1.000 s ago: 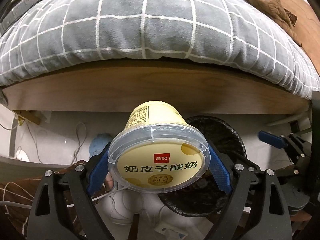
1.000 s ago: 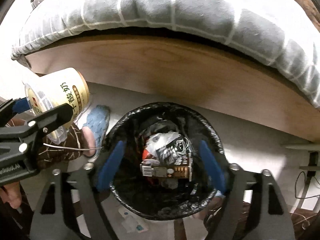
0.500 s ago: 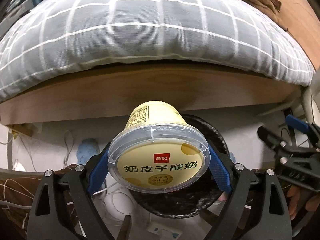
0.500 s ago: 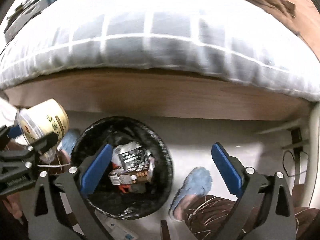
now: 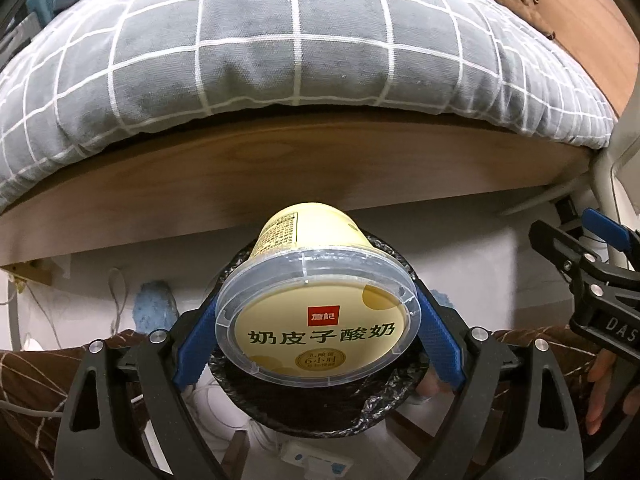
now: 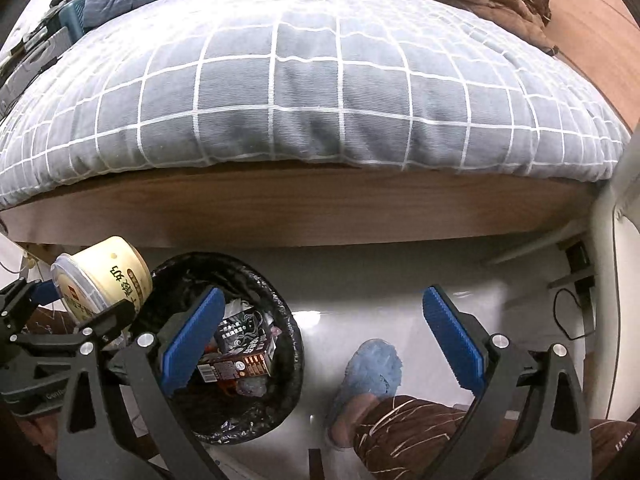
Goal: Collect trash
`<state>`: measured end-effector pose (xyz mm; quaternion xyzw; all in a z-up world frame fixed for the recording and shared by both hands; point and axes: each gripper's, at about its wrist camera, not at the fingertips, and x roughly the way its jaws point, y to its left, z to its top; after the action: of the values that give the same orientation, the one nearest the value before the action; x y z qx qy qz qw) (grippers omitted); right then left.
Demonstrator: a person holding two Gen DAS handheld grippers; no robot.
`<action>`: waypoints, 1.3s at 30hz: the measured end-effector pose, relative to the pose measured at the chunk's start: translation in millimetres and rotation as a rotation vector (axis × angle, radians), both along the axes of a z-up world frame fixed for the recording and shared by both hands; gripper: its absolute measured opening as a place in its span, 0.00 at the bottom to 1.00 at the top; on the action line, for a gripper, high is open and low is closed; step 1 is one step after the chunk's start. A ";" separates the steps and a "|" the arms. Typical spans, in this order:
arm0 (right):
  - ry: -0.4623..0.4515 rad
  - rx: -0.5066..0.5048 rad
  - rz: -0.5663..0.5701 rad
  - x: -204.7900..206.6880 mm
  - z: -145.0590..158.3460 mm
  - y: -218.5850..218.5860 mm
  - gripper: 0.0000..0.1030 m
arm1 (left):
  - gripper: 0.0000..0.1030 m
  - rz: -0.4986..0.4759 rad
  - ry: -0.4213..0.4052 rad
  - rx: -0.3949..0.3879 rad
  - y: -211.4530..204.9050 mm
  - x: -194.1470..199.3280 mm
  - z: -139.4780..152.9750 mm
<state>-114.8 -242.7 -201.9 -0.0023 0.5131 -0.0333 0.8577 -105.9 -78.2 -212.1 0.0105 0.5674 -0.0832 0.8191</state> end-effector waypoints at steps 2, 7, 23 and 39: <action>-0.002 0.000 0.001 -0.1 0.4 1.9 0.93 | 0.85 0.016 0.003 0.000 3.2 -0.3 -1.9; 0.005 -0.005 0.007 0.9 -2.8 8.3 0.93 | 0.94 0.024 -0.017 0.006 7.5 -1.8 -2.7; -0.154 0.055 0.030 1.2 85.1 35.7 0.93 | 0.94 0.087 -0.240 0.019 45.6 -6.4 106.3; -0.331 0.019 0.040 -65.5 197.5 49.7 0.93 | 0.94 0.081 -0.419 -0.025 55.3 -68.8 222.1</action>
<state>-180.4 -193.0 -4.4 0.0013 0.3650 -0.0114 0.9309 -174.7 -22.9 10.0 -0.0056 0.3838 -0.0531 0.9219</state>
